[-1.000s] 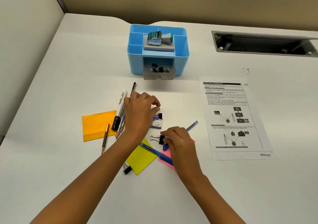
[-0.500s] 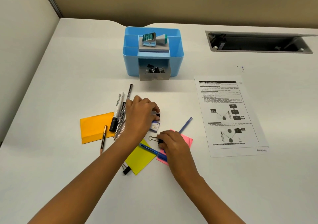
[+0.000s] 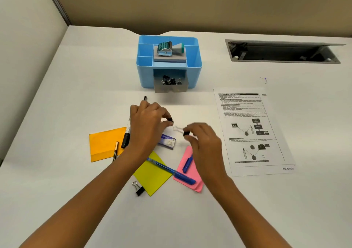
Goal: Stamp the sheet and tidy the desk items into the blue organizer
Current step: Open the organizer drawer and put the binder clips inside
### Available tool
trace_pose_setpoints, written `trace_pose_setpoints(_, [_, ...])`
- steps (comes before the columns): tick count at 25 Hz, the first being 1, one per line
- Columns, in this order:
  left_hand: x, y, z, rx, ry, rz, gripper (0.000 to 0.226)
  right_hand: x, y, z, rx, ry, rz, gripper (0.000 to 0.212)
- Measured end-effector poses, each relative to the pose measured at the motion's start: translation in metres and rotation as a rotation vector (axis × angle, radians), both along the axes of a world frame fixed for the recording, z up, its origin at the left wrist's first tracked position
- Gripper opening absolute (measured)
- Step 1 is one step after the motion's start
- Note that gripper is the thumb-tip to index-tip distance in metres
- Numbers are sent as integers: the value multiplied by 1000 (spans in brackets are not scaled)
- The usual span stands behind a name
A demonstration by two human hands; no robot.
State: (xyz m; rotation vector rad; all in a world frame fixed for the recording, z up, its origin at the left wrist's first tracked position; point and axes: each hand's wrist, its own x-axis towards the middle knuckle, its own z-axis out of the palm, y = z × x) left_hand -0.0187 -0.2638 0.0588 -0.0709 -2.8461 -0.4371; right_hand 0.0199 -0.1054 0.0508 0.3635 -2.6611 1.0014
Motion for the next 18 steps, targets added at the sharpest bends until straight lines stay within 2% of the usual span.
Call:
trace_pose_setpoints(7, [1,-8,16,26,143,145,15,-94,-31,33,-23,216,-82,16])
trace_pose_setpoints(10, [-1,-12,18,11,167,177,18,-123,-44,30,-3,202,-87,15])
trace_pose_setpoints(14, [-7,-15,23,57,202,196,21,-138,-50,17,-10,158,-106,15])
trace_pose_setpoints(18, [-18,-16,32,69,259,197,22,-119,-39,7,-93,255,-159,15])
